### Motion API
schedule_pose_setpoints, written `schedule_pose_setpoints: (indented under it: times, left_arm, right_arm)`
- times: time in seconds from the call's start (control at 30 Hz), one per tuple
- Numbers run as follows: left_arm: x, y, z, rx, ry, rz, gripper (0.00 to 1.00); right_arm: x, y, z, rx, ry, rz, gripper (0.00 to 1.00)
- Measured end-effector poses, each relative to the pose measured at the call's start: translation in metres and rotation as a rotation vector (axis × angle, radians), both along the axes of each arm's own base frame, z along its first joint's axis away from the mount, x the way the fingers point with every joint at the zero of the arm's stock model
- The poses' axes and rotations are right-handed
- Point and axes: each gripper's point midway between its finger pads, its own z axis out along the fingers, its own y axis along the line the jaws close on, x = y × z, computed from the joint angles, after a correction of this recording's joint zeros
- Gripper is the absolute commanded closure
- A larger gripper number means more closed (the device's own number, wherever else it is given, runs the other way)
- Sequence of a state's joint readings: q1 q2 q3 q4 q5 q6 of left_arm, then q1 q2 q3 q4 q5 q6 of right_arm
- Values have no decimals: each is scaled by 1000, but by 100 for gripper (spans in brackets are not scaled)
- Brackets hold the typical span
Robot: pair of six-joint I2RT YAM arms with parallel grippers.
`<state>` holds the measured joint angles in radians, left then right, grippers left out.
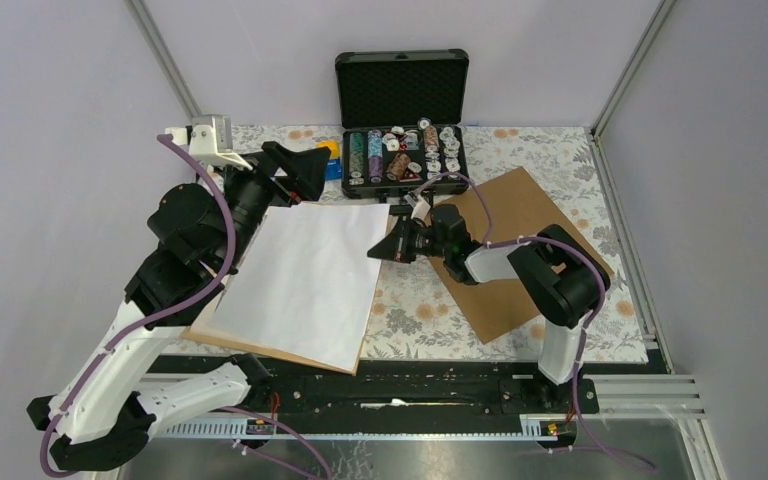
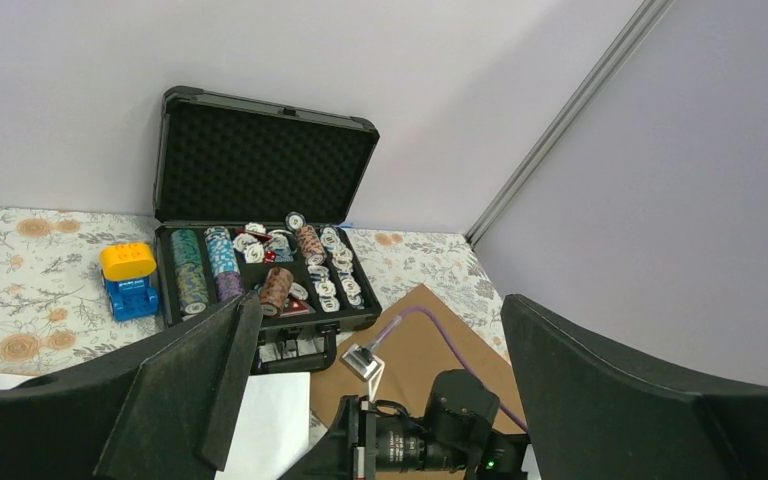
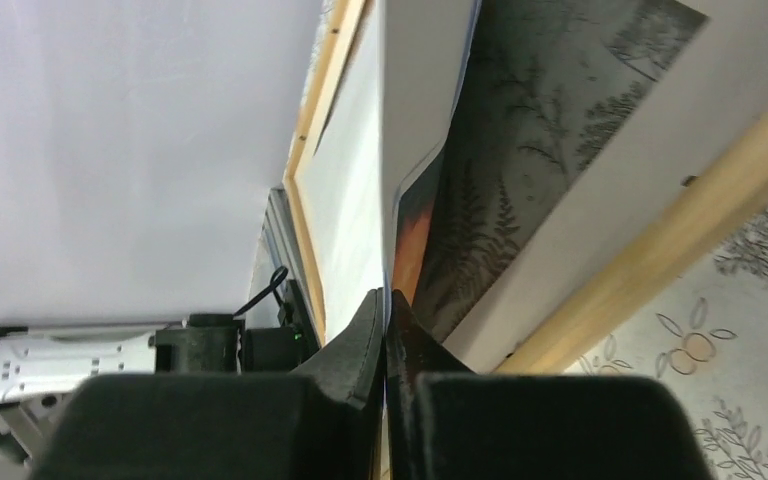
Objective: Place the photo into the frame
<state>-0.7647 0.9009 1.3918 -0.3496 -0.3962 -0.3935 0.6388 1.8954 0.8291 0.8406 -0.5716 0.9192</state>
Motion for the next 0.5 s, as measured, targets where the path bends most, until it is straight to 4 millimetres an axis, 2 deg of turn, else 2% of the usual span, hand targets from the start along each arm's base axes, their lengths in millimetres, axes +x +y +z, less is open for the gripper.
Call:
schedule_pose_setpoints:
  times: [0.5]
  left_arm:
    - [0, 0, 0, -6, 3, -1, 1]
  right_arm:
    - [-25, 15, 55, 183, -244, 245, 100]
